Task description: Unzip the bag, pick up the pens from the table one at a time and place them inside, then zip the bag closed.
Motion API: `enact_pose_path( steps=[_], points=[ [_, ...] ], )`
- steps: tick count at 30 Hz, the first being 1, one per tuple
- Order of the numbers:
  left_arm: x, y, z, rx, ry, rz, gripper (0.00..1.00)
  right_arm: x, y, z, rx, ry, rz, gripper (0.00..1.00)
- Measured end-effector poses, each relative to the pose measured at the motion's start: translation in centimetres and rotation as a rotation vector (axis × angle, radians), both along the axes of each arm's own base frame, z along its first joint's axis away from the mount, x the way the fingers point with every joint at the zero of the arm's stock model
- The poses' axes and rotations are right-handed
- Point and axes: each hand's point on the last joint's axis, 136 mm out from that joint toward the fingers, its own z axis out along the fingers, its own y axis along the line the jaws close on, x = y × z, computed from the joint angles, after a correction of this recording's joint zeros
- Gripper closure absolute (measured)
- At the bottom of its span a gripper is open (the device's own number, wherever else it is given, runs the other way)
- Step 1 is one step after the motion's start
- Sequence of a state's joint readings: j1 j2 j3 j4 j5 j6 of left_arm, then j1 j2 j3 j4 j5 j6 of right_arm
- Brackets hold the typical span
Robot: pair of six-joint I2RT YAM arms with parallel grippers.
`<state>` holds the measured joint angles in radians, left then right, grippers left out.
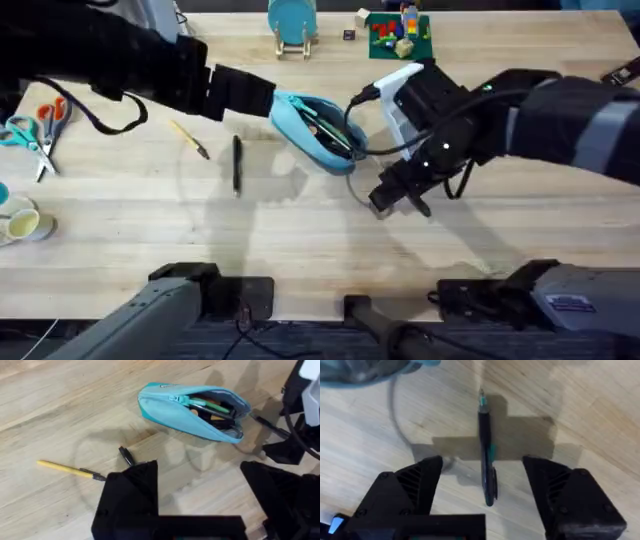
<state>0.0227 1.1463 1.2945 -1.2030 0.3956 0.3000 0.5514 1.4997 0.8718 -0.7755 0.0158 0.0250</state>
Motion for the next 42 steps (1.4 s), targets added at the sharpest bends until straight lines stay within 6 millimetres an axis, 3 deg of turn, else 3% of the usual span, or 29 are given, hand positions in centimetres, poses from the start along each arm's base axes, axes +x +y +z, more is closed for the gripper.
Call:
enact_pose_path(
  steps=[11, 13, 18, 19, 29, 34, 37, 42],
  points=[
    [0.0, 0.0, 0.0, 0.0, 0.0, 0.0, 0.006, 0.5, 0.1, -0.2, -0.047, 0.041, 0.004, 0.036],
    [0.0, 0.0, 0.0, 0.0, 0.0, 0.0, 0.006, 0.6, -0.1, -0.2, -0.054, 0.036, 0.006, 0.203],
    [0.0, 0.0, 0.0, 0.0, 0.0, 0.0, 0.006, 0.7, 0.1, -0.2, -0.045, 0.033, 0.008, 0.89],
    [0.0, 0.0, 0.0, 0.0, 0.0, 0.0, 0.006, 0.8, 0.1, -0.1, -0.044, 0.032, 0.008, 0.946],
    [0.0, 0.0, 0.0, 0.0, 0.0, 0.0, 0.006, 0.6, -0.1, 0.0, -0.056, 0.045, 0.011, 0.967],
    [0.0, 0.0, 0.0, 0.0, 0.0, 0.0, 0.006, 0.6, -1.6, 0.6, -0.146, 0.049, 0.008, 0.972],
    [0.0, 0.0, 0.0, 0.0, 0.0, 0.0, 0.005, 2.2, -1.2, 2.2, -0.145, -0.008, 0.016, 0.97],
    [0.0, 0.0, 0.0, 0.0, 0.0, 0.0, 0.006, 5.0, 0.0, 6.7, -0.1, -0.127, 0.023, 0.97]
  ],
)
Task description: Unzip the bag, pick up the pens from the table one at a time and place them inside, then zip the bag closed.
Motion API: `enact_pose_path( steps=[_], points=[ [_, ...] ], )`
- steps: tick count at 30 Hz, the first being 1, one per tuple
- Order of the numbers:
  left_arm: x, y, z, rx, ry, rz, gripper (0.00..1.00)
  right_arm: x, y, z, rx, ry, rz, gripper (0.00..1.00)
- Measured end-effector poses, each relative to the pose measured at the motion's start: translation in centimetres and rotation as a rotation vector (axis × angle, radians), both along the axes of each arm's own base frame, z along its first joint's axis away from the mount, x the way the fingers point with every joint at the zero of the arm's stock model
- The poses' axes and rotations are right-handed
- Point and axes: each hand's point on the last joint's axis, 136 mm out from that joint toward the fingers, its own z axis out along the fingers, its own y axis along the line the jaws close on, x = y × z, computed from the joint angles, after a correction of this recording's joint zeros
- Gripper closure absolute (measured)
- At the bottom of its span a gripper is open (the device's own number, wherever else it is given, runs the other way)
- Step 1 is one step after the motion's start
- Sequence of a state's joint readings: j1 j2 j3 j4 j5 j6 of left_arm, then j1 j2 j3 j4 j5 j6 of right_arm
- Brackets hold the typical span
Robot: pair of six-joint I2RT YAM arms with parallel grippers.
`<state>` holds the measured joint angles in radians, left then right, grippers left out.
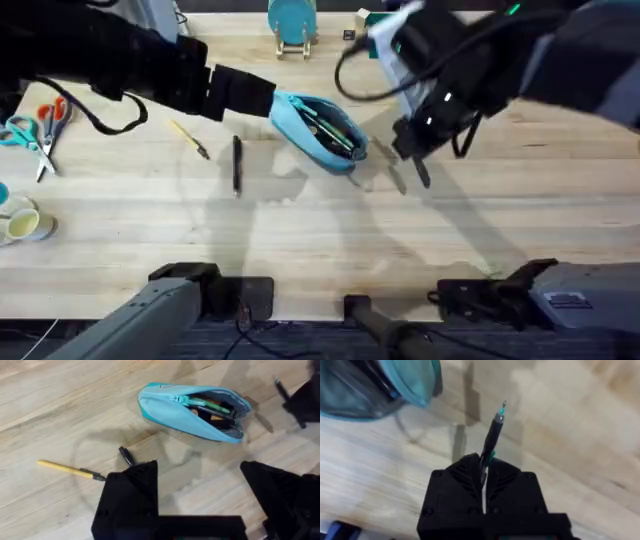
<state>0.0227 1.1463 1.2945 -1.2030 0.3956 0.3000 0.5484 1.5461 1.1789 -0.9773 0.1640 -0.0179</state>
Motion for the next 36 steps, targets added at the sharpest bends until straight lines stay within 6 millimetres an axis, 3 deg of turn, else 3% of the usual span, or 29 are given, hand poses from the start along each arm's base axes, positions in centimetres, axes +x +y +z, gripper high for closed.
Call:
enact_pose_path(
  steps=[6, 13, 23, 29, 36],
  points=[
    [0.0, 0.0, 0.0, 0.0, 0.0, 0.0, 0.006, 2.5, 1.5, 5.2, 0.064, -0.118, 0.026, 0.97],
    [0.0, 0.0, 0.0, 0.0, 0.0, 0.0, 0.006, 3.3, 3.3, 8.4, 0.138, -0.157, 0.124, 0.97],
    [0.0, 0.0, 0.0, 0.0, 0.0, 0.0, 0.006, 1.2, 8.1, 9.5, 0.387, -0.08, 0.35, 0.97],
    [0.0, 0.0, 0.0, 0.0, 0.0, 0.0, 0.006, 2.2, 10.1, 9.9, 0.466, -0.113, 0.397, 0.97],
    [0.0, 0.0, 0.0, 0.0, 0.0, 0.0, 0.006, 3.4, 11.2, 9.1, 0.484, -0.129, 0.428, 0.969]
  ],
)
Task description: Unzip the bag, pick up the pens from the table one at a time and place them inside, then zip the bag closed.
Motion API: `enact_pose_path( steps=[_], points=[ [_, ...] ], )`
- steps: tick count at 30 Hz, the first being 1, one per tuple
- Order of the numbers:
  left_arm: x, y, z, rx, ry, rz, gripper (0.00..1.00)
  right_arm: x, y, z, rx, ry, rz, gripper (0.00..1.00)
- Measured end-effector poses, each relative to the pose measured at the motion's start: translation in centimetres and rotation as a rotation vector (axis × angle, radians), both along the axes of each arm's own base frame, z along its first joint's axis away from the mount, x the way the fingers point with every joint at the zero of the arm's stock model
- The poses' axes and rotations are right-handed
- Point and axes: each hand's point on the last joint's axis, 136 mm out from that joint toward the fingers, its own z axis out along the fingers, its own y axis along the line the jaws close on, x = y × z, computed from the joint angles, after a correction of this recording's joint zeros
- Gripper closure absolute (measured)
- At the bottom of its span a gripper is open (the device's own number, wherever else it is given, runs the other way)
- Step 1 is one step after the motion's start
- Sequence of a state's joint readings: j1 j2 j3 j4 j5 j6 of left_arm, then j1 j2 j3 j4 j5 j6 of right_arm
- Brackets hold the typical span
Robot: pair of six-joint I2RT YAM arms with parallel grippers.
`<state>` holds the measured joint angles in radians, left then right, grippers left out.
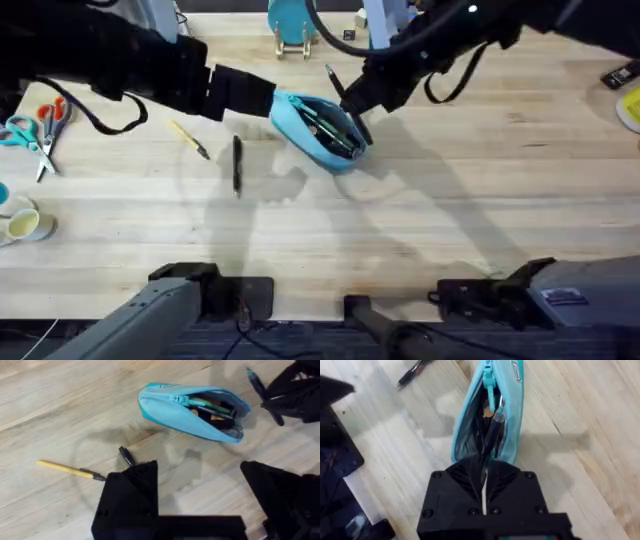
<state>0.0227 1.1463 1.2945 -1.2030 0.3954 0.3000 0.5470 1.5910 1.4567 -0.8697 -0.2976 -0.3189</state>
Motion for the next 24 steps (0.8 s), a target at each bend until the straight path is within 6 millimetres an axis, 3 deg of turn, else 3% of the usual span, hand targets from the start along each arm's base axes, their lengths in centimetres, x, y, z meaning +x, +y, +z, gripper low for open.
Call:
enact_pose_path(
  steps=[16, 24],
  points=[
    [0.0, 0.0, 0.0, 0.0, 0.0, 0.0, 0.006, 1.6, 2.4, -6.0, -0.036, 0.088, 0.034, 0.969],
    [0.0, 0.0, 0.0, 0.0, 0.0, 0.0, 0.006, 1.9, 3.0, -7.5, -0.042, 0.107, 0.041, 0.969]
  ],
)
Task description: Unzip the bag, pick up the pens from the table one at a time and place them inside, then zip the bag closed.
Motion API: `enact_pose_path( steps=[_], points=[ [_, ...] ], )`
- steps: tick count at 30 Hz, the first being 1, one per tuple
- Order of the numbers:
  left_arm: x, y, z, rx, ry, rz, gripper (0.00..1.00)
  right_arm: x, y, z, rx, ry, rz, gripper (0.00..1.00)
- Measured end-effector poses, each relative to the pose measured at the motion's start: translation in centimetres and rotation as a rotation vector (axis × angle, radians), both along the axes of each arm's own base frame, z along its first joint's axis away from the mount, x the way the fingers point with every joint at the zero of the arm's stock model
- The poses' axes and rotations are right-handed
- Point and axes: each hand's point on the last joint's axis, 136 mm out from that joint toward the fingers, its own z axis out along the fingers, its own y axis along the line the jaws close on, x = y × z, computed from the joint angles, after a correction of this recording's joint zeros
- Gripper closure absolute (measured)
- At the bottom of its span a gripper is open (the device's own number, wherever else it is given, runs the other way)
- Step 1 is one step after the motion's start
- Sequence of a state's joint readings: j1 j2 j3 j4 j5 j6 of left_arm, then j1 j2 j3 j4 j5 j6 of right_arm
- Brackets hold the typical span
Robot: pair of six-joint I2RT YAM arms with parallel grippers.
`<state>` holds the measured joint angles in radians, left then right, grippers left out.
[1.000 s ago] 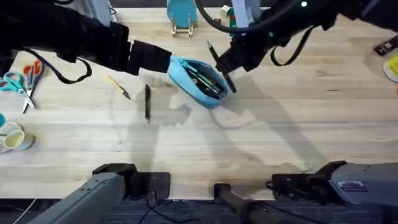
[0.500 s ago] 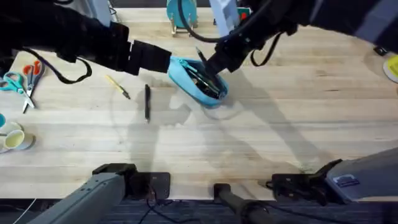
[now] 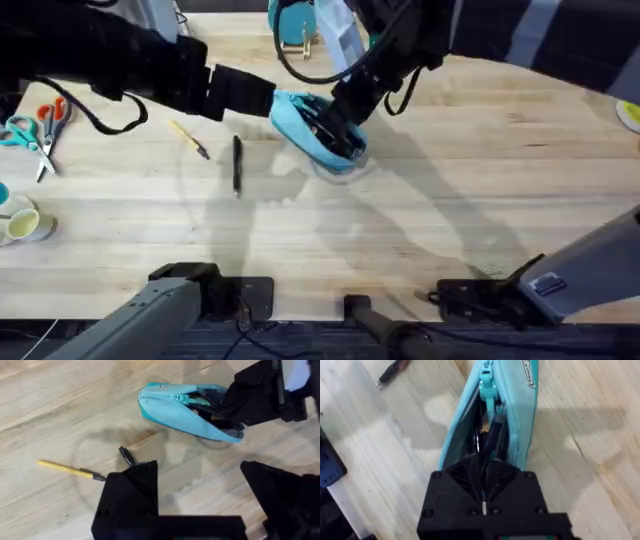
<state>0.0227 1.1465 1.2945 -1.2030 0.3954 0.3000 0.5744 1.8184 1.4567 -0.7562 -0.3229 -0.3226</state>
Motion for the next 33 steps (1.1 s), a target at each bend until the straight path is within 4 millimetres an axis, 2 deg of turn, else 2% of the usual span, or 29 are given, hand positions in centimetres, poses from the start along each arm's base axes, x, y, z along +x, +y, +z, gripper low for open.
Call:
enact_pose_path(
  steps=[8, 10, 16, 17, 33],
  points=[
    [0.0, 0.0, 0.0, 0.0, 0.0, 0.0, 0.006, 0.0, 0.3, -1.3, -0.01, 0.024, 0.005, 0.967],
    [0.0, 0.0, 0.0, 0.0, 0.0, 0.0, 0.006, 0.0, 0.3, -1.2, -0.008, 0.026, 0.006, 0.895],
    [0.0, 0.0, 0.0, 0.0, 0.0, 0.0, 0.006, -0.1, 0.2, -1.3, -0.012, 0.03, 0.006, 0.061],
    [0.0, 0.0, 0.0, 0.0, 0.0, 0.0, 0.006, -0.2, 0.2, -1.3, -0.012, 0.032, 0.006, 0.019],
    [0.0, 0.0, 0.0, 0.0, 0.0, 0.0, 0.006, -0.2, 0.2, -0.8, -0.014, 0.034, 0.006, 0.005]
  ],
)
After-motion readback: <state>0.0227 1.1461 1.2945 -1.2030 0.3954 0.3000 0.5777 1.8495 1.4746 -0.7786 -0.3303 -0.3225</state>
